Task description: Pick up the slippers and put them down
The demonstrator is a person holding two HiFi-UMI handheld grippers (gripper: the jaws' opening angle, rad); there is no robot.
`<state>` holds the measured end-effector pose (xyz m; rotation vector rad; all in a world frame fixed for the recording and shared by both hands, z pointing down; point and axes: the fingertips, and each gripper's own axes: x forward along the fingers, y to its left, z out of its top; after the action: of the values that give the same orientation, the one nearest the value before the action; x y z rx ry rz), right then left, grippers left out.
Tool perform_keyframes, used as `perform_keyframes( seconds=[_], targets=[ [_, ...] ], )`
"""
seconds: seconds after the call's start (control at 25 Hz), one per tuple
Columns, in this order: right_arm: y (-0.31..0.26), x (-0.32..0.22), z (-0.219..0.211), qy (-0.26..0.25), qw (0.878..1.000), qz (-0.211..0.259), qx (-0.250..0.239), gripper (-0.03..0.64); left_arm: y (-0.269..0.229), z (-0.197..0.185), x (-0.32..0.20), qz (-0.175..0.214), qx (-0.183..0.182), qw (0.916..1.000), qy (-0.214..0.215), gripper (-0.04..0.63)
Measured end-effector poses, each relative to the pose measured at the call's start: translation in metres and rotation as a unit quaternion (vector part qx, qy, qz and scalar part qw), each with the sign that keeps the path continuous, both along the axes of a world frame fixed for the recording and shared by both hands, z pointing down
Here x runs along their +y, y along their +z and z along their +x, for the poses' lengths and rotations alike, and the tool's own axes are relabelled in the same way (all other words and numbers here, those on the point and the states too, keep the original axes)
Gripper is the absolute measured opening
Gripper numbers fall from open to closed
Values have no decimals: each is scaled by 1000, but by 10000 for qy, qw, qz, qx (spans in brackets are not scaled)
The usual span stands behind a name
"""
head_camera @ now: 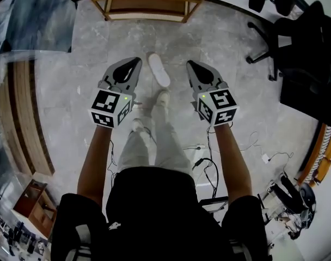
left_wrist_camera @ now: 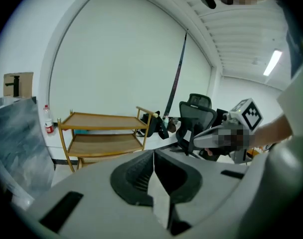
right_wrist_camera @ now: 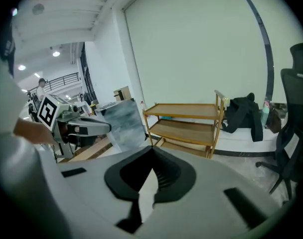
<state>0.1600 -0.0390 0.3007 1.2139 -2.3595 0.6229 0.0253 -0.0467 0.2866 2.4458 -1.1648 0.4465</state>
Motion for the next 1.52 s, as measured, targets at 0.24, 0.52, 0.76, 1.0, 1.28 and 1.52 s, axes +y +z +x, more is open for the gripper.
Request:
perform_keyframes(
  seconds=[0.24, 0.52, 0.76, 1.0, 1.28, 1.52],
  targets=[
    [-52, 13, -4, -63, 9996, 242, 130, 0, -62, -1, 0, 371, 160, 9991, -113, 8],
    [-107, 23, -19, -71, 9984, 554, 135, 0, -118, -2, 15, 661, 315, 9973, -55, 8],
    [-152, 42, -32, -60, 9954, 938, 181, 0, -166, -10, 39, 1023, 432, 9938, 47, 8],
    [-176, 79, -54, -43, 9926, 1183, 266, 0, -197, -35, 76, 1345, 528, 9895, 57, 8],
    [-200, 129, -78, 28, 9892, 1435, 284, 0, -219, -56, 127, 1565, 574, 9858, 194, 8],
    [-217, 171, -98, 52, 9865, 1619, 237, 0, -240, -64, 169, 1746, 579, 9821, 393, 8]
  ],
)
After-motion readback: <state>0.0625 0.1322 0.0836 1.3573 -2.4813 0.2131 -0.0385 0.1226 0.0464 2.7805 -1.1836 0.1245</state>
